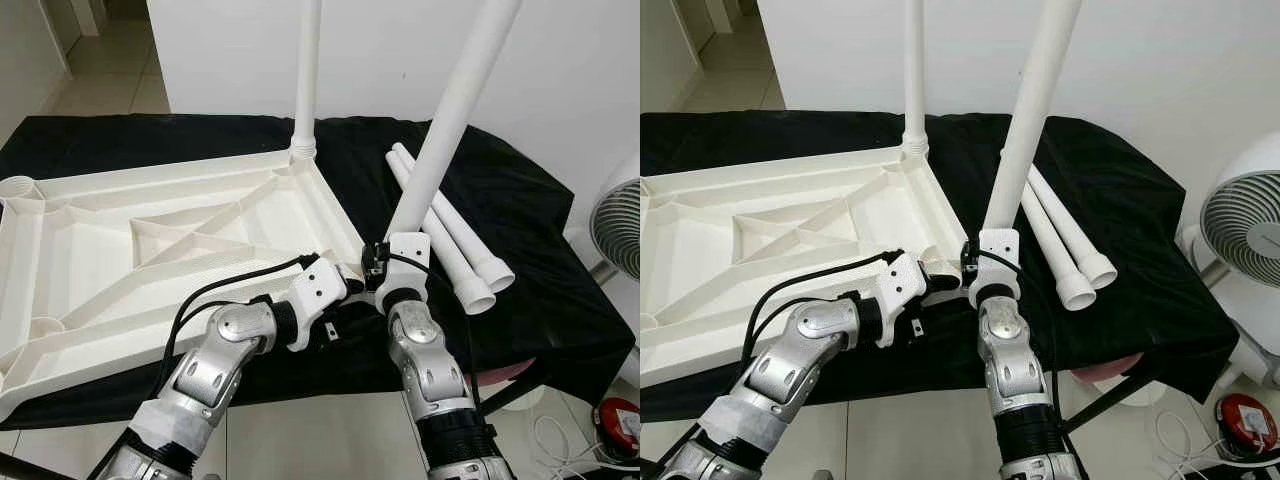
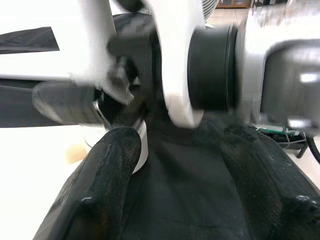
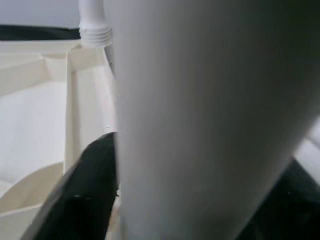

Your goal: Building children table

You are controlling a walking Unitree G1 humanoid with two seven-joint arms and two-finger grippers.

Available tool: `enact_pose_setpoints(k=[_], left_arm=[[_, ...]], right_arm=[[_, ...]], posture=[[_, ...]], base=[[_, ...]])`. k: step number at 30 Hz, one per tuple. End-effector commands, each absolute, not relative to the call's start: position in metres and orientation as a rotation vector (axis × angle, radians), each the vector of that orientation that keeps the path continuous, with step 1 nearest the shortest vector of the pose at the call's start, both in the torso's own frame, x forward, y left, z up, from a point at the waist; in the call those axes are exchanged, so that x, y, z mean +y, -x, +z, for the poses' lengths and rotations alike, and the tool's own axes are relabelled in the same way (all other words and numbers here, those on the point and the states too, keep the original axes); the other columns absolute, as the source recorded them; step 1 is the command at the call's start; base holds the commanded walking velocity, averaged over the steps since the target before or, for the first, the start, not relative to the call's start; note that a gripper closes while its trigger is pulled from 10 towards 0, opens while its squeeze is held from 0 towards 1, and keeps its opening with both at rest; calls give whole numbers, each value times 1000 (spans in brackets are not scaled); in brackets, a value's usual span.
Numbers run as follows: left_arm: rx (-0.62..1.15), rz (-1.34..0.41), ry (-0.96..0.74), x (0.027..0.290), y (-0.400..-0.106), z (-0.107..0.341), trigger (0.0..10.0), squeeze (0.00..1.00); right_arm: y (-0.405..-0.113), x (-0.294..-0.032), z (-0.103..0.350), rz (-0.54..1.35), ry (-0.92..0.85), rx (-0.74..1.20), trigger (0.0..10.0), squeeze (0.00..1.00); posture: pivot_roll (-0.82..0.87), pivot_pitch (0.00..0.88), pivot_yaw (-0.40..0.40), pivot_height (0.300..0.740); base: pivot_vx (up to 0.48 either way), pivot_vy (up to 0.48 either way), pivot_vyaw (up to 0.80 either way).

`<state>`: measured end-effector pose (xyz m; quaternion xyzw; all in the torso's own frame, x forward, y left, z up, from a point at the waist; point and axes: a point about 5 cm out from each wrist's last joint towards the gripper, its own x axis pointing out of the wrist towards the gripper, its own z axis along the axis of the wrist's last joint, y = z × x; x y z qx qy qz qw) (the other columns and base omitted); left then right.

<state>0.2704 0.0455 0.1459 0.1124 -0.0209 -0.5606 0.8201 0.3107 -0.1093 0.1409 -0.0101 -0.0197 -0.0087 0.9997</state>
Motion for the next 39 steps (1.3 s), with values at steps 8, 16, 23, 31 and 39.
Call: enact_pose_setpoints(k=[8, 16, 23, 31, 39], left_arm=[[-43, -1159, -239, 47, -275, 148, 10000, 0], [-42, -1161, -242, 47, -275, 148, 10000, 0], [-19, -1196, -267, 49, -271, 145, 10000, 0], [-5, -1201, -273, 54, -269, 144, 10000, 0], [-3, -1199, -272, 54, -268, 144, 10000, 0]], right_arm=[[-317, -118, 147, 125, 13, -54, 10000, 0], [-324, -132, 144, 307, 35, -32, 10000, 0], [-332, -142, 135, 588, 150, -9, 10000, 0], [-336, -147, 129, 722, 209, 18, 10000, 0], [-340, -152, 124, 773, 221, 27, 0, 0]], posture=[[-66, 0, -49, 740], [-66, 0, -51, 740], [-57, 0, -40, 740], [-45, 0, -37, 740], [-42, 0, -38, 740]], base=[[0, 0, 0], [0, 0, 0], [0, 0, 0], [0, 0, 0], [0, 0, 0]])
